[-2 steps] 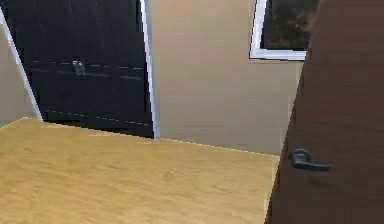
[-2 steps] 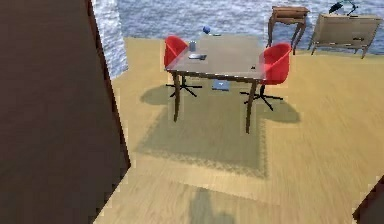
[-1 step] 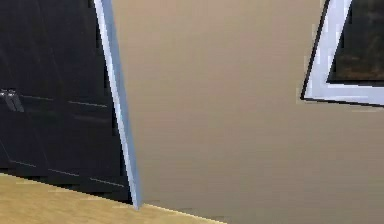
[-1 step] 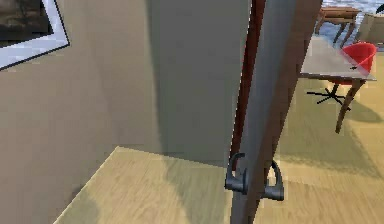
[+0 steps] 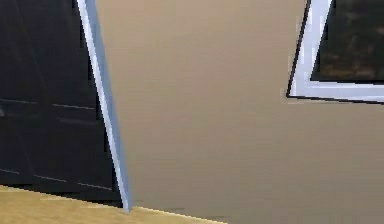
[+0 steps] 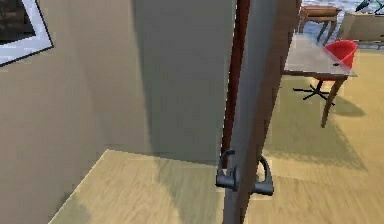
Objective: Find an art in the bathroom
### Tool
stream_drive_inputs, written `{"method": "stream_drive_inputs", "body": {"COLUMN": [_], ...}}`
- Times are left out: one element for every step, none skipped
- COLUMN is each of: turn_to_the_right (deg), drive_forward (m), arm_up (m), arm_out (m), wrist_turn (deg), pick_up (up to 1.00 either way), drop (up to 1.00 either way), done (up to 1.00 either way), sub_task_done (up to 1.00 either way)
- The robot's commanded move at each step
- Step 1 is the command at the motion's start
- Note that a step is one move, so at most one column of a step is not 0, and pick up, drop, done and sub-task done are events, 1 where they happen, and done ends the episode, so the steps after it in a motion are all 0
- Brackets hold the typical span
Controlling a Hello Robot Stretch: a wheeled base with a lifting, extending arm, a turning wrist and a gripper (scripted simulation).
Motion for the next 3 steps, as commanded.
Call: {"method": "stream_drive_inputs", "body": {"turn_to_the_right": [0.0,45.0,9.0], "drive_forward": [0.20,0.00,0.00], "arm_up": [0.00,0.00,0.00], "arm_out": [0.00,0.00,0.00], "wrist_turn": [0.0,0.0,0.0], "pick_up": [0.00,0.00,0.00], "drop": [0.00,0.00,0.00], "done": [0.00,0.00,0.00], "sub_task_done": [0.00,0.00,0.00]}}
